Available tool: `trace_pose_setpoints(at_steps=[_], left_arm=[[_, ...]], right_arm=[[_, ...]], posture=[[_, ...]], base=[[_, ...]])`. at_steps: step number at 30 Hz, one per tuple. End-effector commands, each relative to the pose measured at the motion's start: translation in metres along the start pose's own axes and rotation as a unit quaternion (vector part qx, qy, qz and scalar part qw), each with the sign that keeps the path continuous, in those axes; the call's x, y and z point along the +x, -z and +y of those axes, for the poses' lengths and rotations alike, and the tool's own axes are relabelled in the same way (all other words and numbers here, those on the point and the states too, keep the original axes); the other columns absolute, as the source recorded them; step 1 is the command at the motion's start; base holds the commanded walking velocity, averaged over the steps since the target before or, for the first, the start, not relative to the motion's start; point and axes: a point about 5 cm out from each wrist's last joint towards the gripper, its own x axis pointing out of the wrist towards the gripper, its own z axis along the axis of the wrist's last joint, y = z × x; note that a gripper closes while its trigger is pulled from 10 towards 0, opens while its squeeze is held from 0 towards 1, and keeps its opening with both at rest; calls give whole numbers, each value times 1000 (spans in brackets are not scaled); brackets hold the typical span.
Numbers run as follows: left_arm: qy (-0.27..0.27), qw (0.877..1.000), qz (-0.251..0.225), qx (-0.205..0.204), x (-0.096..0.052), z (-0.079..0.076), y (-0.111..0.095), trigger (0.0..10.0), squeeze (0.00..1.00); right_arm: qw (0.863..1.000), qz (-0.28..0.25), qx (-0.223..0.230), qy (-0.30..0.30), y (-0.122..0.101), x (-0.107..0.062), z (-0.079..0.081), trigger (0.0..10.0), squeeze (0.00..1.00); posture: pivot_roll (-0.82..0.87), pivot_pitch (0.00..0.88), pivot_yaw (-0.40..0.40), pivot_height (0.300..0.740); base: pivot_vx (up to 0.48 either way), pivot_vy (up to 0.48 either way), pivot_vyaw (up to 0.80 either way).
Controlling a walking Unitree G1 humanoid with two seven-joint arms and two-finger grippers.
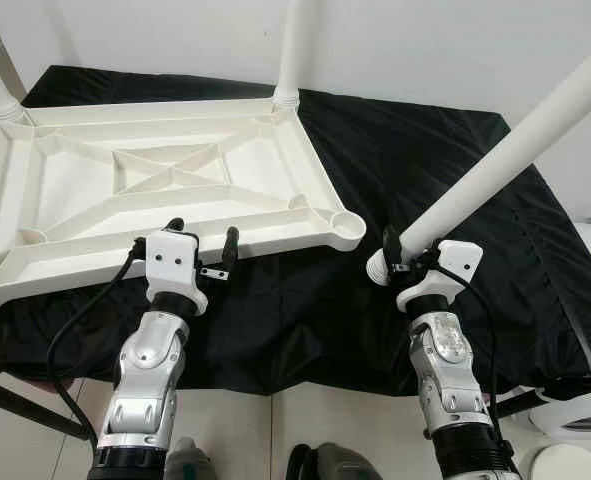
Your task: Building children table
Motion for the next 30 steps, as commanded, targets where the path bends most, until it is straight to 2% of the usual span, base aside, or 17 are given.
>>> trace_pose_setpoints(at_steps=[1,30], left_arm=[[5,1000,-8,1,-1,-3,-3,10000,0],[4,1000,-5,0,-6,-1,0,10000,0]], right_arm=[[1000,14,4,3,5,-3,0,10000,0],[1000,15,5,4,6,-4,1,10000,0]], posture=[[78,37,-73,740],[83,40,-71,740]], base=[[0,0,0],[0,0,0]])
